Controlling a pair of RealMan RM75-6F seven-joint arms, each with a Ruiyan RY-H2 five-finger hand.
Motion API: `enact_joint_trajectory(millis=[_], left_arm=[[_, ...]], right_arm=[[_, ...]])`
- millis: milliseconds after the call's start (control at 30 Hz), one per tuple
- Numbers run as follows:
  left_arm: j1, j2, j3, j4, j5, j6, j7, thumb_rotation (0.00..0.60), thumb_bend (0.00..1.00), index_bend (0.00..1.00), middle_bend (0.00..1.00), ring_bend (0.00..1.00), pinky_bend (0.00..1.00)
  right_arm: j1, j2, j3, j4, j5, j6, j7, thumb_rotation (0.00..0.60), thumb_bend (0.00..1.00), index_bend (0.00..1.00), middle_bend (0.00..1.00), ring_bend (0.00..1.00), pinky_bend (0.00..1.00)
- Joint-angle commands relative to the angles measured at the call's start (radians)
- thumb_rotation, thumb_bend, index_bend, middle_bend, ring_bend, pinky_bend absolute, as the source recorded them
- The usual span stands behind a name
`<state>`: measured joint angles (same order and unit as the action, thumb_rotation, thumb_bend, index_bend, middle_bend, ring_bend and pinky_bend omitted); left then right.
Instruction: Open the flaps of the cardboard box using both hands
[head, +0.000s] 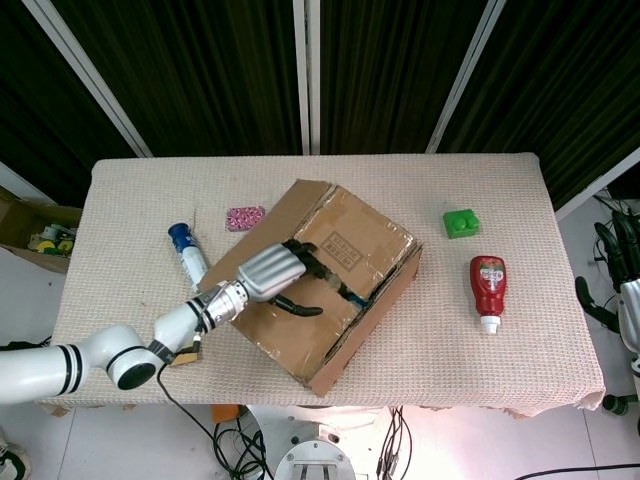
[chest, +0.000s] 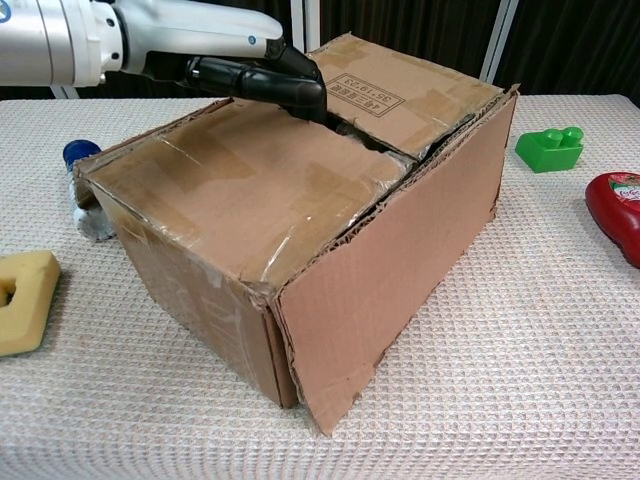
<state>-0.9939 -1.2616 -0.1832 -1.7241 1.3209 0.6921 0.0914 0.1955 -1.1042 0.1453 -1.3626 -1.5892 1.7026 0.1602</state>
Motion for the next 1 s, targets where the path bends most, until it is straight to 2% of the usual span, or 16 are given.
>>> enact_joint_trajectory(millis=[33, 300, 500, 767, 1000], left_arm=[[-0.004, 0.000, 0.001, 0.002, -0.004, 0.000, 0.000, 0.000, 0.12, 0.32, 0.41, 0.11, 0.20], [-0.001, 0.030, -0.002, -0.028, 0.006, 0.024, -0.010, 0.000, 0.12, 0.40, 0.50, 0.11, 0.20], [0.007, 0.068, -0.010, -0.079, 0.019, 0.047, -0.028, 0.000, 0.12, 0.44, 0.51, 0.11, 0.20], [0.017, 0.193, -0.024, -0.224, -0.002, 0.033, -0.066, 0.000, 0.12, 0.44, 0.52, 0.11, 0.20], [0.008, 0.334, -0.052, -0.353, -0.027, -0.032, -0.147, 0.000, 0.12, 0.43, 0.54, 0.11, 0.20]], right_arm=[[0.000, -0.002, 0.002, 0.002, 0.001, -0.003, 0.001, 0.600, 0.39, 0.00, 0.00, 0.00, 0.00], [-0.004, 0.000, 0.010, 0.005, 0.005, -0.005, 0.006, 0.600, 0.39, 0.00, 0.00, 0.00, 0.00], [-0.007, -0.002, 0.013, 0.007, 0.003, -0.005, 0.005, 0.600, 0.39, 0.00, 0.00, 0.00, 0.00], [-0.011, 0.002, 0.019, 0.004, 0.002, -0.002, 0.006, 0.600, 0.39, 0.00, 0.00, 0.00, 0.00], [-0.011, -0.006, 0.022, 0.006, -0.002, -0.001, 0.006, 0.600, 0.39, 0.00, 0.00, 0.00, 0.00]])
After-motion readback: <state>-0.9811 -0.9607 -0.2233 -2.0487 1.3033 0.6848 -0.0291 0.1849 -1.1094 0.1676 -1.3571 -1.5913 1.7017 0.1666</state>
